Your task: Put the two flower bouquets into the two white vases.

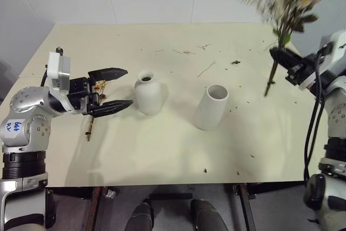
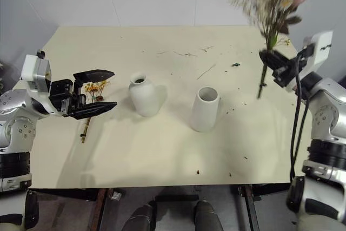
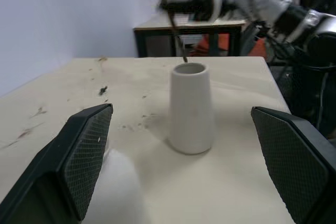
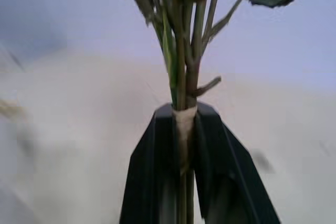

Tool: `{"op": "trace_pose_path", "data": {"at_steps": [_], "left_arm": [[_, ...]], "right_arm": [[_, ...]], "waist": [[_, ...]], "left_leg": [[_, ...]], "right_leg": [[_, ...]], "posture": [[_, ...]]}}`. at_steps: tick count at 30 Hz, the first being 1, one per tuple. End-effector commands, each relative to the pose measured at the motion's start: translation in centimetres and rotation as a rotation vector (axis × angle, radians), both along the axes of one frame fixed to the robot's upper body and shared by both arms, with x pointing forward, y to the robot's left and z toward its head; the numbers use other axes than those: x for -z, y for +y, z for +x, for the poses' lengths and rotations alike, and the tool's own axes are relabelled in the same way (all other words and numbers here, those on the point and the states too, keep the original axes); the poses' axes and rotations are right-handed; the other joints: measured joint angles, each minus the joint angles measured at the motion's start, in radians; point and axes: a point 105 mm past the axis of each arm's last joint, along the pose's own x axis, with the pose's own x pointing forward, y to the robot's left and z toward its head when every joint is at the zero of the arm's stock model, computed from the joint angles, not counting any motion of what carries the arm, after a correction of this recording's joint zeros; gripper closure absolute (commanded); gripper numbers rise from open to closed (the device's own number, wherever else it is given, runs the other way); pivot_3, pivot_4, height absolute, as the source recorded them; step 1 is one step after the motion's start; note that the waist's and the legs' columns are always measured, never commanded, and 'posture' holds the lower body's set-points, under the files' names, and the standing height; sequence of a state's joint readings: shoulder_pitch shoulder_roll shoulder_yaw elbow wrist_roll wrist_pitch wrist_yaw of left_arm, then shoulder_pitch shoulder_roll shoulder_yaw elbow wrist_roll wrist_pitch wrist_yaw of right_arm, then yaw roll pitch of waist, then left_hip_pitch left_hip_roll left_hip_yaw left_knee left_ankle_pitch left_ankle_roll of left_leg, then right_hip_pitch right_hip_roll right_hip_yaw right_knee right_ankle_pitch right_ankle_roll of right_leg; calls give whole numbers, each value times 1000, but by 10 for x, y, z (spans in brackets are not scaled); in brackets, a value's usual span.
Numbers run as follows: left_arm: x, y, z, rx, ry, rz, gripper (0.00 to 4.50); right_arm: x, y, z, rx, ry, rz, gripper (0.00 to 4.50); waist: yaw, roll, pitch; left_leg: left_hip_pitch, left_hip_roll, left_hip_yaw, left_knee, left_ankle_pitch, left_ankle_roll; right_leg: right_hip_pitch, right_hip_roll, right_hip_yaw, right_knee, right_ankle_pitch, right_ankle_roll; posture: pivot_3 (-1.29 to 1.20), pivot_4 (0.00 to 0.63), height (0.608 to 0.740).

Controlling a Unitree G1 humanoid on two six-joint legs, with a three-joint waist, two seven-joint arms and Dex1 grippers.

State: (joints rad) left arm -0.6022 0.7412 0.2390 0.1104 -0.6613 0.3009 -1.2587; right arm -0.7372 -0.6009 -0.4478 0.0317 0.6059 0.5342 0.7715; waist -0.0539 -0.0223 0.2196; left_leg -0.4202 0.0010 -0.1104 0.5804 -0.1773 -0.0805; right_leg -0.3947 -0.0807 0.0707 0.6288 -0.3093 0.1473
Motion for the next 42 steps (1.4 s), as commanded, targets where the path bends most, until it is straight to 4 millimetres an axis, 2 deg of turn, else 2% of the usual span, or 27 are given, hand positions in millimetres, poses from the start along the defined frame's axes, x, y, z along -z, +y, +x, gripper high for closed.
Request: {"op": "trace_pose_path", "data": {"at_steps": [1, 4, 7, 9, 15, 22, 27, 29, 33, 38, 40, 42], "left_arm": [[-3, 3, 7, -22, -25, -7, 0], [0, 7, 12, -53, -19, -15, 0], [2, 10, 14, -74, -16, -22, 0], [3, 10, 15, -80, -14, -30, 0], [3, 9, 12, -99, -17, -49, 0], [0, 15, 10, -139, -27, -62, 0], [0, 15, 11, -157, -33, -76, 0], [0, 16, 11, -166, -37, -77, 0], [-1, 26, 15, -244, -46, -56, 0], [4, 42, 24, -374, 38, 0, 0], [12, 55, 37, -528, 109, 51, 0], [12, 56, 37, -547, 100, 83, 0]], "right_arm": [[-40, 20, -31, -119, -143, 105, 4454], [-47, 35, -38, -177, -154, 134, 4454], [-46, 48, -42, -232, -136, 146, 4454], [-40, 55, -42, -262, -114, 146, 4454], [-22, 59, -31, -254, -78, 195, 4454], [8, 78, -32, -296, -13, 179, 4454], [32, 75, -24, -247, 6, 139, 4454], [34, 74, -24, -239, -4, 131, 3699], [34, 66, -25, -193, -39, 64, 2474], [29, 51, -33, -183, -44, 16, 700], [26, 44, -37, -168, -54, -20, 44], [22, 34, -39, -145, -59, -41, 14]], "waist": [[1, 0, 0], [3, 0, 0], [5, 0, 0], [5, 0, 0], [5, 0, 0], [2, 0, 0], [4, 0, 0], [4, 0, 0], [4, 0, 0], [4, 0, 0], [4, 0, 0], [5, 0, 0]], "left_leg": [[0, 0, 0, 1, 0, 0], [0, 0, 0, 1, 0, 0], [0, 0, 0, 0, 0, 0], [0, 0, 0, 0, 0, 0], [0, 0, 0, -1, 0, 1], [0, 0, 0, -1, 0, 1], [0, 0, 0, -1, 0, 1], [0, 0, 0, -1, 0, 1], [0, 0, 0, -1, 0, 1], [0, 0, 0, -2, 0, 1], [0, 0, 0, -1, 0, 1], [0, 0, 0, -1, 0, 1]], "right_leg": [[0, 0, 0, 0, 0, 0], [0, 0, 0, 0, 0, 0], [0, 0, 0, 0, 0, 0], [0, 0, 0, -1, 0, 0], [0, 0, 0, -1, 0, -1], [0, 0, 0, 0, 0, -1], [0, 0, 0, 0, 0, -1], [0, 0, 0, 0, 0, -1], [0, 0, 0, 0, 0, -1], [0, 0, 0, -1, 0, -1], [0, 0, 0, -1, 0, -1], [0, 0, 0, -1, 0, -1]], "posture": [[0, 150, 740], [0, 150, 740], [0, 150, 740], [0, 150, 740], [0, 150, 740], [0, 150, 740], [0, 150, 740], [0, 150, 740], [0, 150, 740], [0, 150, 740], [0, 150, 740], [0, 150, 740]]}}
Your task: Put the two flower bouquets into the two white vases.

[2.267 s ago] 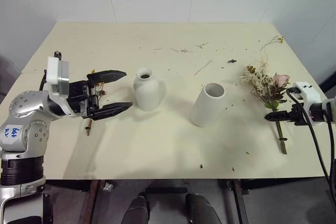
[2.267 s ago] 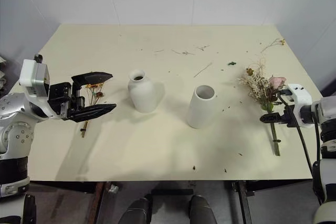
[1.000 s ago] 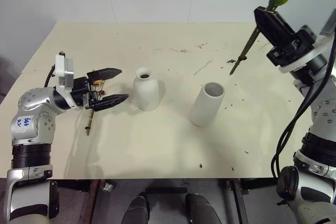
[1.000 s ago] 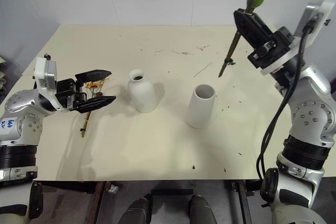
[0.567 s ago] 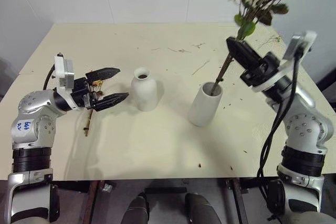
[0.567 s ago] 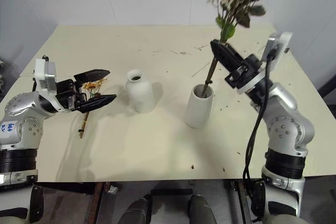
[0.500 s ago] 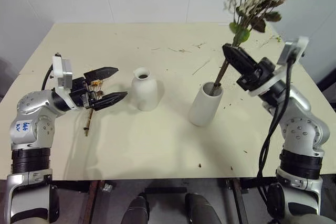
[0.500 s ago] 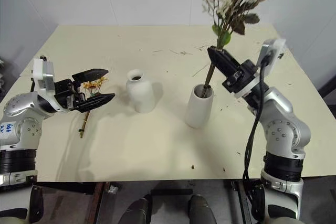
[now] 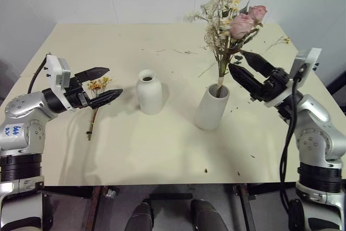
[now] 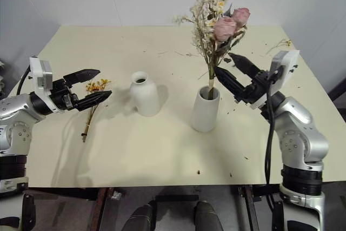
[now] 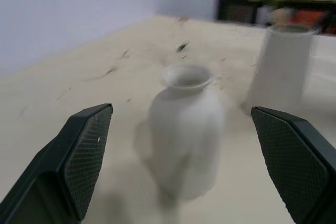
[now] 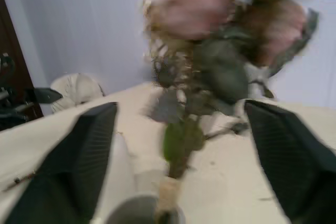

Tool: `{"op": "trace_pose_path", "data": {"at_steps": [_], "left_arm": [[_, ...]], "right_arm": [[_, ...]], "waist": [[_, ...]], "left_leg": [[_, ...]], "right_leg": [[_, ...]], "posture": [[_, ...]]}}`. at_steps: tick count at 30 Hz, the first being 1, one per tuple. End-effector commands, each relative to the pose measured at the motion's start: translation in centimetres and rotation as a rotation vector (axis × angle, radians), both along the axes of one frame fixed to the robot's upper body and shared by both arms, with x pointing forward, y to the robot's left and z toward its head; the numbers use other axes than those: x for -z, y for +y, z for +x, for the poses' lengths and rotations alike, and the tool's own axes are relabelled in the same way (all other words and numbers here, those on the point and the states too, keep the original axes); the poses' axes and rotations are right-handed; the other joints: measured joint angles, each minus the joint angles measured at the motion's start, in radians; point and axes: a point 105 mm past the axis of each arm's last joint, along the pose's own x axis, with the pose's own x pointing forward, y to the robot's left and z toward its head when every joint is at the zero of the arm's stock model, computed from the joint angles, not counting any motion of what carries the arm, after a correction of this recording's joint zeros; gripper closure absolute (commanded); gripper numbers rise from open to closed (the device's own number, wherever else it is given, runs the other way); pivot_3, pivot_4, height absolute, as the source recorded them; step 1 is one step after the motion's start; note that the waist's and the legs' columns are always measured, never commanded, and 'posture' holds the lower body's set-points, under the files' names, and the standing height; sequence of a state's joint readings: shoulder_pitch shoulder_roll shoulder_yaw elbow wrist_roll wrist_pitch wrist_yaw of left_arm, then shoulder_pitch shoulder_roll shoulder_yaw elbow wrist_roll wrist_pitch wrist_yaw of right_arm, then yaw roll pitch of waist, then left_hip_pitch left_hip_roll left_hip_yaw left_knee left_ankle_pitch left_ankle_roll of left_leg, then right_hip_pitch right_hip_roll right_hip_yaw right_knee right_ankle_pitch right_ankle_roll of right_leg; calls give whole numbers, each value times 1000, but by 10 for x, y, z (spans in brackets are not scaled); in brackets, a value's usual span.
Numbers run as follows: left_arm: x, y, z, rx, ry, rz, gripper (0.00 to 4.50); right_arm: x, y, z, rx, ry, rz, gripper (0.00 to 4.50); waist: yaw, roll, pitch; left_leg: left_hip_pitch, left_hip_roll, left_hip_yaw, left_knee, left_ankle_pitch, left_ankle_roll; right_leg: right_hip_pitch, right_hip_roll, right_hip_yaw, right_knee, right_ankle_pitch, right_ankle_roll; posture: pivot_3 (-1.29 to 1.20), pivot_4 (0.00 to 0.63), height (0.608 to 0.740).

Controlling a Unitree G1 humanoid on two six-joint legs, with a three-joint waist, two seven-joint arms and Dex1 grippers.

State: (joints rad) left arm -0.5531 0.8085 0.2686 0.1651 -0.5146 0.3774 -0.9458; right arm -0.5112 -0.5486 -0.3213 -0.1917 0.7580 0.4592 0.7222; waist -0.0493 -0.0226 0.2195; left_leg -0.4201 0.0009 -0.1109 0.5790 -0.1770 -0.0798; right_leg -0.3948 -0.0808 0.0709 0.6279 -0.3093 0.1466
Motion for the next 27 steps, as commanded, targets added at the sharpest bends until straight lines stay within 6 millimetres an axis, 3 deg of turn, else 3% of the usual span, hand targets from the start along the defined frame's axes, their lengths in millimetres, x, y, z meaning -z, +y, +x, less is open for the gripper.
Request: {"op": "trace_pose_path", "data": {"at_steps": [1, 5, 9, 14, 19, 22, 26, 27], "left_arm": [[-6, 7, 1, -77, -8, 69, 0], [7, 27, 8, -248, 110, 179, 0], [25, 53, 15, -491, 324, 239, 0], [56, 54, 15, -613, 541, 337, 0], [75, 37, 20, -610, 653, 279, 0], [90, 37, 18, -625, 732, 259, 0], [96, 38, 15, -609, 785, 235, 0], [96, 40, 15, -609, 788, 234, 387]], "right_arm": [[-17, -15, -14, 15, -72, -46, 14], [-24, -21, -31, -34, -68, -168, 14], [-24, -14, -66, -262, 53, -372, 14], [-23, -10, -78, -371, 108, -516, 14], [-25, -4, -74, -402, 69, -537, 14], [-23, 1, -76, -433, 59, -542, 14], [-20, 5, -77, -453, 61, -536, 14], [-19, 5, -77, -453, 61, -532, 0]], "waist": [[2, 0, 0], [7, 0, 0], [13, 1, 1], [17, -2, -1], [19, -2, -1], [19, -2, -1], [19, -2, -1], [19, -2, -1]], "left_leg": [[0, 0, 0, 0, 0, 0], [0, 0, 0, 0, 0, 0], [0, 0, 0, -1, 0, 1], [0, 0, 1, 1, -1, 1], [-1, 0, 1, 2, -1, 1], [-1, 0, 1, 1, -1, 1], [0, 0, 1, 1, -1, 0], [0, 0, 1, 1, -1, 0]], "right_leg": [[0, 0, 0, 0, 0, 0], [0, 0, 0, 0, 0, 0], [0, 0, 1, -1, -1, 0], [1, 0, 0, -2, -1, -1], [1, 0, 0, -3, -1, -1], [0, 0, 0, -3, -1, -1], [0, 0, 0, -2, -1, -1], [0, 0, 0, -2, -1, -1]], "posture": [[0, 150, 740], [0, 150, 740], [0, 150, 740], [0, 150, 740], [0, 150, 740], [0, 150, 740], [0, 150, 740], [0, 150, 740]]}}
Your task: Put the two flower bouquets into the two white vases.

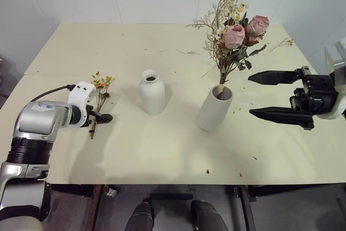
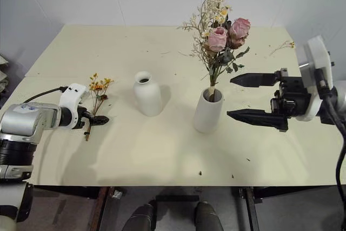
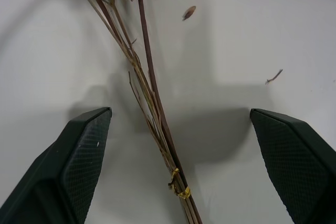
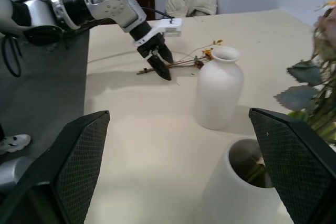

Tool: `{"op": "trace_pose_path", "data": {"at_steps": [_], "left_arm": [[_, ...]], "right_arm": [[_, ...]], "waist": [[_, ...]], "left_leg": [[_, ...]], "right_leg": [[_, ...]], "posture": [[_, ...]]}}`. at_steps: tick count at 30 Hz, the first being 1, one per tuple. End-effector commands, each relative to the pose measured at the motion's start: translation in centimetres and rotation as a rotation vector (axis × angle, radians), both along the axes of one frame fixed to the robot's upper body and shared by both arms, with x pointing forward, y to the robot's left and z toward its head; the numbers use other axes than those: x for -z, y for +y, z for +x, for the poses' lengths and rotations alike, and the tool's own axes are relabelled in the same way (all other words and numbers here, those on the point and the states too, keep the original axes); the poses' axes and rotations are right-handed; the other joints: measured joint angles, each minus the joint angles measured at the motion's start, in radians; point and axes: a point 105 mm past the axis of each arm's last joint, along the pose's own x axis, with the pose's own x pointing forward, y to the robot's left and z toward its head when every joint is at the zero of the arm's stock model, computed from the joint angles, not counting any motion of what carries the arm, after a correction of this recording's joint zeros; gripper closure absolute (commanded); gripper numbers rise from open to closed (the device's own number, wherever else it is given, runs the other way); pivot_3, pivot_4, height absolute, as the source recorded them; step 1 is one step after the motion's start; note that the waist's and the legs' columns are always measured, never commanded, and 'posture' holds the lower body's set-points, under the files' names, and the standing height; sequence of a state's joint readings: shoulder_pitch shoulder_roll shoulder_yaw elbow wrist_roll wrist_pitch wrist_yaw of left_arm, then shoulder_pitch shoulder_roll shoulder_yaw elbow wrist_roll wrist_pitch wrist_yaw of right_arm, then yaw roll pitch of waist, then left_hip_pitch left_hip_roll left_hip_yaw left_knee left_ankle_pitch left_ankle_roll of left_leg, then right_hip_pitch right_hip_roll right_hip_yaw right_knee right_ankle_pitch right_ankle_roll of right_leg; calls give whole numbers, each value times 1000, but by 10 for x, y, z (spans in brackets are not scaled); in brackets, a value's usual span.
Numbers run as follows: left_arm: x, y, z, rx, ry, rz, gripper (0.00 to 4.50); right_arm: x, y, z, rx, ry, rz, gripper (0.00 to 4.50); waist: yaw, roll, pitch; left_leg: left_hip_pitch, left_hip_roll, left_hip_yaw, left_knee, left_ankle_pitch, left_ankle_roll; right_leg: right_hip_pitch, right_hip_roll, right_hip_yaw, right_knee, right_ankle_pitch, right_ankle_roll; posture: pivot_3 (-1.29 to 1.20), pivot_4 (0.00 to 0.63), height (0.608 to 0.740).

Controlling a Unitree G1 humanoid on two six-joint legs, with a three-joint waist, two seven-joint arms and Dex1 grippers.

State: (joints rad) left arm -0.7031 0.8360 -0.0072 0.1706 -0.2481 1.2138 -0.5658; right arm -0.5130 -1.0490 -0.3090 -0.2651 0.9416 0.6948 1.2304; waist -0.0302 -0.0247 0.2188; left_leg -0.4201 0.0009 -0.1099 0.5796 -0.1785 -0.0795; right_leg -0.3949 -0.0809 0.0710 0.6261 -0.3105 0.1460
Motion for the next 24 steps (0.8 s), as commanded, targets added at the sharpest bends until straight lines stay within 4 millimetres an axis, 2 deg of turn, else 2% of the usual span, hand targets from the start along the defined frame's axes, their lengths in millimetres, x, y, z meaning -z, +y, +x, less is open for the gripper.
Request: {"op": "trace_pose_path", "data": {"at_steps": [1, 9, 13, 19, 22, 24], "left_arm": [[7, 8, -5, -29, 48, -22, 593], [9, 7, -6, -22, 48, -56, 3093], [3, 8, -2, -38, 13, -107, 4386], [-11, 8, 6, -29, -74, -130, 4473], [-54, 1, 28, -6, -370, -248, 4473], [-94, -13, 34, 87, -637, -390, 4473]], "right_arm": [[-6, 3, -5, -22, -49, 5, 0], [-2, 3, -3, -9, -84, 37, 0], [1, 9, -4, -26, -100, 41, 0], [-1, 11, 0, -14, -130, 73, 0], [3, 10, 3, -1, -119, 87, 0], [10, 9, 6, 12, -107, 83, 0]], "waist": [[-1, 0, 0], [2, 0, 0], [3, 0, 0], [4, 0, 0], [8, 0, 0], [11, -2, 0]], "left_leg": [[0, 0, 0, 0, 0, 0], [0, 0, 0, 0, 0, 0], [0, 0, 0, 1, 0, 0], [0, 0, 0, 2, 0, 0], [0, -1, 0, 3, 0, 0], [-1, 0, -1, 4, 0, 0]], "right_leg": [[0, 0, 0, 0, 0, 0], [0, 0, 0, 0, 0, 0], [0, 0, 0, 0, 0, 0], [1, 0, 0, 0, 0, 1], [1, -1, 0, 1, 1, 1], [1, 0, -1, 0, 1, 1]], "posture": [[0, 150, 740], [0, 150, 740], [0, 150, 740], [0, 150, 740], [0, 150, 740], [0, 150, 740]]}}
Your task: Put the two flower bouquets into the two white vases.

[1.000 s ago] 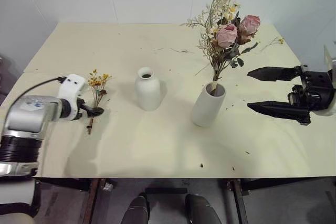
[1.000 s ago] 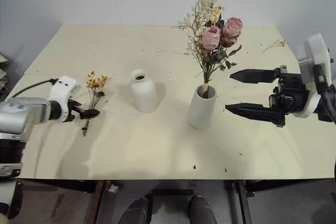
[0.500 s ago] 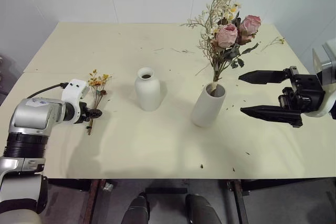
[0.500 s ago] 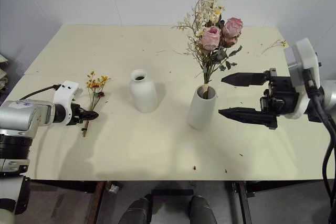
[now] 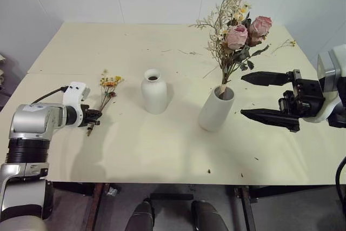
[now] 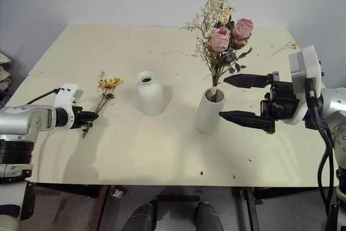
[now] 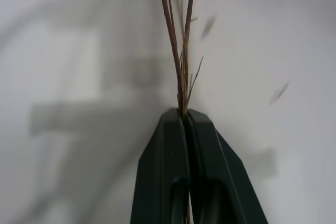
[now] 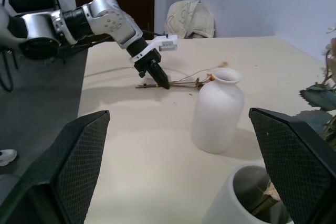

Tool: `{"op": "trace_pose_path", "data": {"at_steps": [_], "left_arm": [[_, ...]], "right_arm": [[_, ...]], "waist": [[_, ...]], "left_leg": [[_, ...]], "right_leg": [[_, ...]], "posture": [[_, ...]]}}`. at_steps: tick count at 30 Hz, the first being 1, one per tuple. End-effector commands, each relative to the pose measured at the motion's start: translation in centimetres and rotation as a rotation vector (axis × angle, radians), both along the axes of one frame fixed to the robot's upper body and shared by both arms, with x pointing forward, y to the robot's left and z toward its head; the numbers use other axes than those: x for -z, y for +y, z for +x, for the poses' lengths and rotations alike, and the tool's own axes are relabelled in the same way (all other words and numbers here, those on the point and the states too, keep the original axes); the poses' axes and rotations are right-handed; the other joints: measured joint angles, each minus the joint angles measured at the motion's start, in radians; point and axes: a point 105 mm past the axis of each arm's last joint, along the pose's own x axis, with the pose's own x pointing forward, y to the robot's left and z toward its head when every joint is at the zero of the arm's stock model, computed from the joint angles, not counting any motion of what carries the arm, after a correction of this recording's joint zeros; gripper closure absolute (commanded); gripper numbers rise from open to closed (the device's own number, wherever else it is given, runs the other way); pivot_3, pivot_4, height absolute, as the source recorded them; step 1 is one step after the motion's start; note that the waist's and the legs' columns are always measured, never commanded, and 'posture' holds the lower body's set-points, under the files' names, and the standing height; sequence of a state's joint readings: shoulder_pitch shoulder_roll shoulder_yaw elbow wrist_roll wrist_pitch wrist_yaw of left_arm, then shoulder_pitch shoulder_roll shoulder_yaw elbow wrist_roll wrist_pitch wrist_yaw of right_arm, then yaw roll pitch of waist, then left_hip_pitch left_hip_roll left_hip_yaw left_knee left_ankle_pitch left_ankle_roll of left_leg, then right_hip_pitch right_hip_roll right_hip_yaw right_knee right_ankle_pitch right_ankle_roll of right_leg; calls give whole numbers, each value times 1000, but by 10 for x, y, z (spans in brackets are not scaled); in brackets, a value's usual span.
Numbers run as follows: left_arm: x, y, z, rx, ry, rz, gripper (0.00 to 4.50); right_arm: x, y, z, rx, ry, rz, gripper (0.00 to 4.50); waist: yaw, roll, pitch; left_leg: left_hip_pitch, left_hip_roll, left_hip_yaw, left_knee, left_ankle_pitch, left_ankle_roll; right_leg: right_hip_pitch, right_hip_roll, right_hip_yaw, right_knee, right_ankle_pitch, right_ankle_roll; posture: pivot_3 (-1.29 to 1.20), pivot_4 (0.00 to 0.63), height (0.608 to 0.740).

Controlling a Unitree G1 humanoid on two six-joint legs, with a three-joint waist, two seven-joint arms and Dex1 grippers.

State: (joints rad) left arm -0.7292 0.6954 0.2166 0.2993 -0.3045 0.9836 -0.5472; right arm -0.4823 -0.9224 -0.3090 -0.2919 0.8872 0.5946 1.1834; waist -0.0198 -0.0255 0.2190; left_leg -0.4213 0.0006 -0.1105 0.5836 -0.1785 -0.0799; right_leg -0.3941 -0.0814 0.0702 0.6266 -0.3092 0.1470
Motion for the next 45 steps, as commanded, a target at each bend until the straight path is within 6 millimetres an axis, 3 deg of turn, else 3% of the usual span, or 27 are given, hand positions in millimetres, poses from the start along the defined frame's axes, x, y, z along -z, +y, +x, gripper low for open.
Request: {"op": "trace_pose_path", "data": {"at_steps": [1, 4, 8, 12, 18, 21, 31, 39, 45], "left_arm": [[-90, -10, 5, 86, -528, -184, 4473], [-121, -23, -4, 166, -702, -305, 4473], [-160, -58, -24, 408, -900, -460, 4473], [-170, -82, -30, 550, -970, -528, 4473], [-160, -112, -18, 661, -1017, -561, 4473], [-141, -122, -3, 648, -996, -563, 4473], [-107, -131, 13, 634, -983, -545, 4473], [-95, -140, 8, 720, -930, -554, 4473], [-87, -135, 4, 739, -914, -467, 2897]], "right_arm": [[6, 0, 1, 14, -17, -1, 0], [8, -1, 6, 40, -10, 21, 0], [11, 1, 12, 62, -14, 36, 0], [12, 2, 14, 72, -18, 48, 0], [10, 4, 17, 93, -33, 72, 0], [10, 6, 17, 103, -39, 83, 0], [8, 4, 14, 164, -56, 117, 0], [7, 2, 12, 189, -58, 124, 0], [7, 2, 13, 199, -60, 132, 0]], "waist": [[1, -2, 0], [2, -2, -1], [-2, -2, -1], [-4, -2, -1], [-5, -2, -1], [-7, -2, -1], [-5, -3, -1], [-6, -3, -1], [-7, -3, -1]], "left_leg": [[-1, 0, 0, 1, 0, 0], [-1, 0, 0, 1, 0, -1], [0, 0, 1, 1, -1, -1], [0, -1, 1, 4, -1, -1], [0, -1, 1, 7, -1, -1], [0, -1, 1, 7, -1, 0], [-1, -1, 1, 6, -1, 1], [-1, -1, 1, 6, -2, 1], [-1, -1, 1, 6, -2, 1]], "right_leg": [[0, 0, 0, 0, 0, 0], [1, -1, 0, -1, 1, 1], [0, 0, 0, 0, 1, 1], [2, 0, 1, 0, 2, 2], [3, 0, 1, 0, 2, 3], [3, 0, 1, 0, 2, 3], [2, 0, 1, -1, 2, 3], [2, 0, 1, 0, 2, 3], [2, 0, 1, 0, 2, 3]], "posture": [[0, 150, 740], [0, 150, 740], [0, 150, 740], [0, 150, 740], [0, 150, 740], [0, 150, 740], [0, 150, 740], [0, 150, 740], [0, 150, 740]]}}
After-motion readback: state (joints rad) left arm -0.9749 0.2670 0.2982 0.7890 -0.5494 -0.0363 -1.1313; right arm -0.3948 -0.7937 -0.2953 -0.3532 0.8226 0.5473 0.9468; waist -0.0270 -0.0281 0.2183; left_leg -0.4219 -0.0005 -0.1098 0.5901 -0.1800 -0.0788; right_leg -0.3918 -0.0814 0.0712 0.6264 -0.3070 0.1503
